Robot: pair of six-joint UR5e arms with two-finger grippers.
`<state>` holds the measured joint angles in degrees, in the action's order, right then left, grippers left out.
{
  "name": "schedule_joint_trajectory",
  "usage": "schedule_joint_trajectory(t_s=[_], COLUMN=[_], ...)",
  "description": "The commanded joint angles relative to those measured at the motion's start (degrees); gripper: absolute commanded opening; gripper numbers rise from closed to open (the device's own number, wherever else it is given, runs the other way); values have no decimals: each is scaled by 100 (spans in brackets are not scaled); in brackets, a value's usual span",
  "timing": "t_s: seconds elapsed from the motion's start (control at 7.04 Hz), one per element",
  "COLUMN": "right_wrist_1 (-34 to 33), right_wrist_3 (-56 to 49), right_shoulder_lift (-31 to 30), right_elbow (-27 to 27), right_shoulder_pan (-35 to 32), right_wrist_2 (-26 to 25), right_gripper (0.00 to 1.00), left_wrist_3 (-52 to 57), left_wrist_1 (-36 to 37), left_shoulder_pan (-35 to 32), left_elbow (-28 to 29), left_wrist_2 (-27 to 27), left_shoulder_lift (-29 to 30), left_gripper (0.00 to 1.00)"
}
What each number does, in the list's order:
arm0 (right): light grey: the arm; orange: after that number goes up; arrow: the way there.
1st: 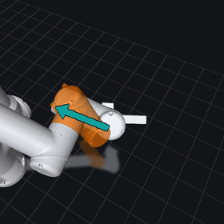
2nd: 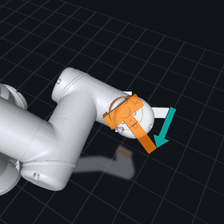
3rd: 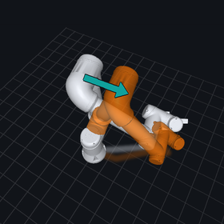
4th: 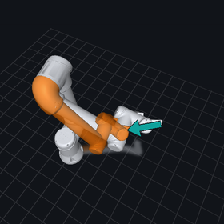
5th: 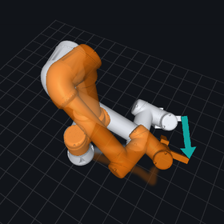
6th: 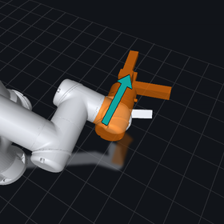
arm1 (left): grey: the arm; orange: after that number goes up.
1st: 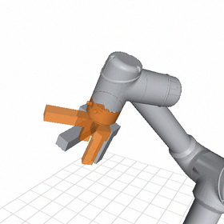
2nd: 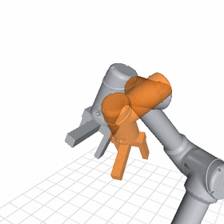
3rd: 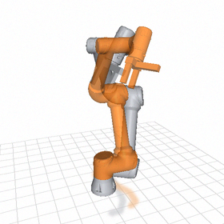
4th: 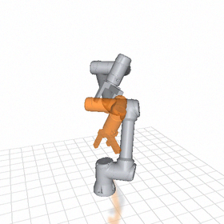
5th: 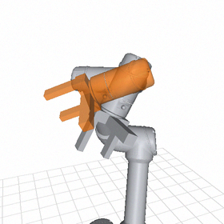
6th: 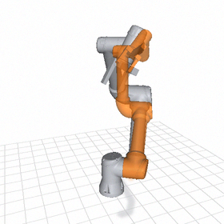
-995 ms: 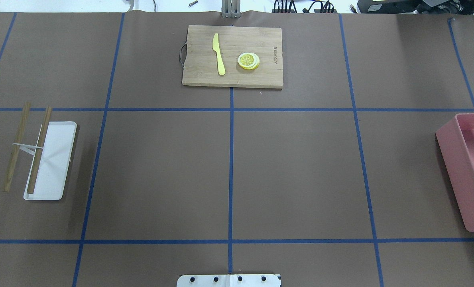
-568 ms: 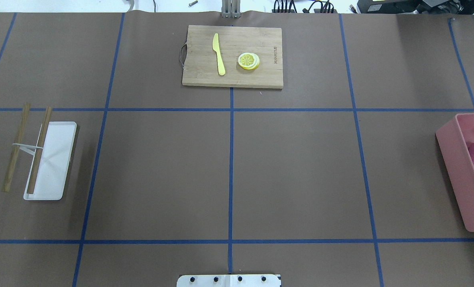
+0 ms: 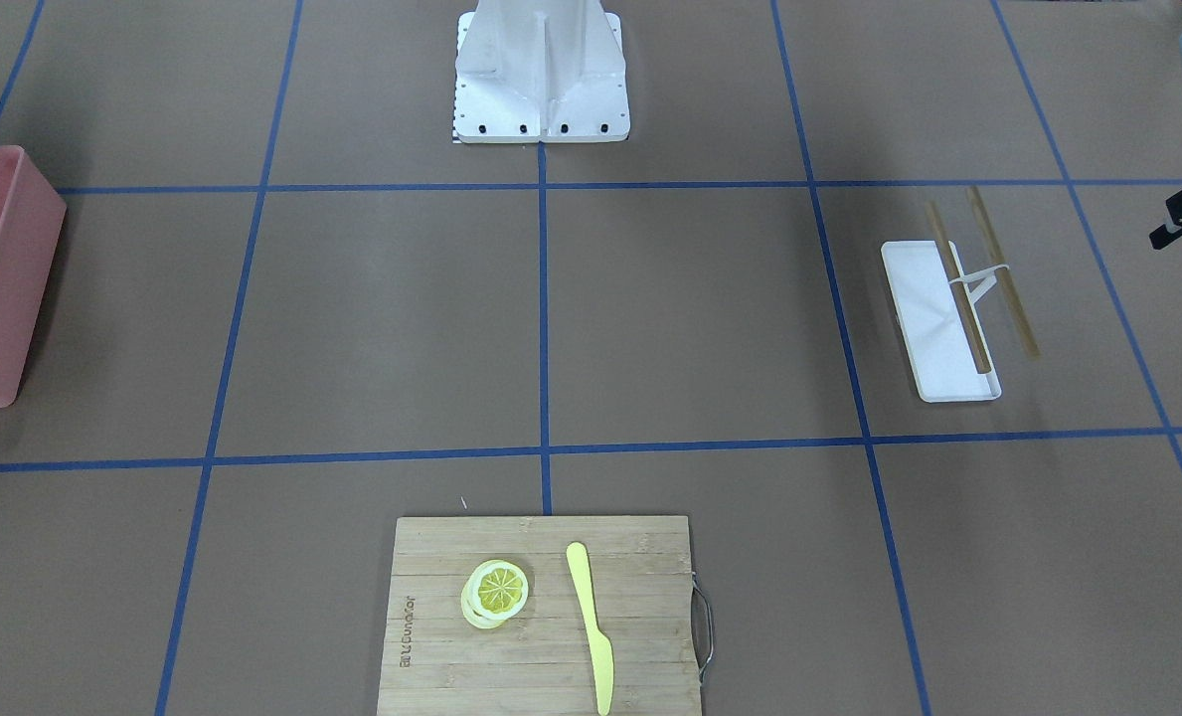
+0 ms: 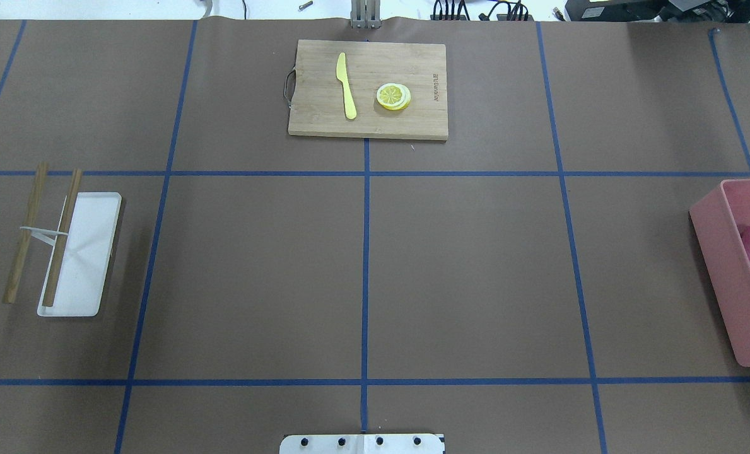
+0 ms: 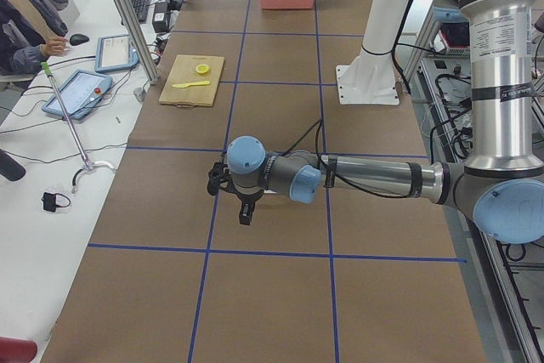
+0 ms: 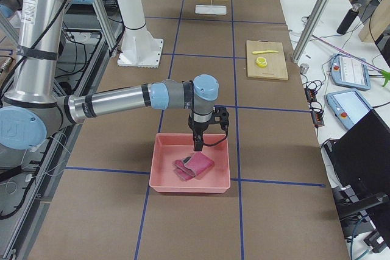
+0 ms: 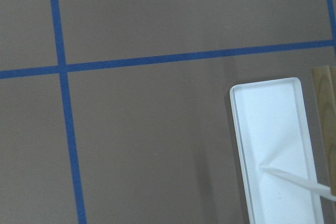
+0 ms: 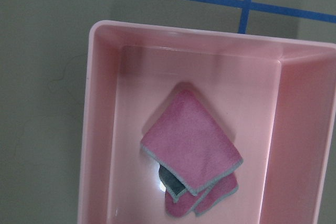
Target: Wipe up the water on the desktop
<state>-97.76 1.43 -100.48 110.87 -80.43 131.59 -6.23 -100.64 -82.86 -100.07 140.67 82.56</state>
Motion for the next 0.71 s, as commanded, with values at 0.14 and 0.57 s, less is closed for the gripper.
schedule_joint_trajectory(t_s=[0.14,0.57], right_wrist_1=[582,591], right_wrist_3=[-151,-169], right_shoulder_lift=[-33,-51], right_elbow=[-557,-549], right_shoulder_pan=[-367,-403], right_wrist_2=[-10,-28], right_gripper=[100,100], left_wrist_3=[588,588], left_wrist_1=[1045,1011], left_shoulder_pan=[-616,-696], left_elbow=[-47,-232], left_wrist_2=[-294,-927], left_shoulder_lift=[137,-3], left_gripper=[98,98])
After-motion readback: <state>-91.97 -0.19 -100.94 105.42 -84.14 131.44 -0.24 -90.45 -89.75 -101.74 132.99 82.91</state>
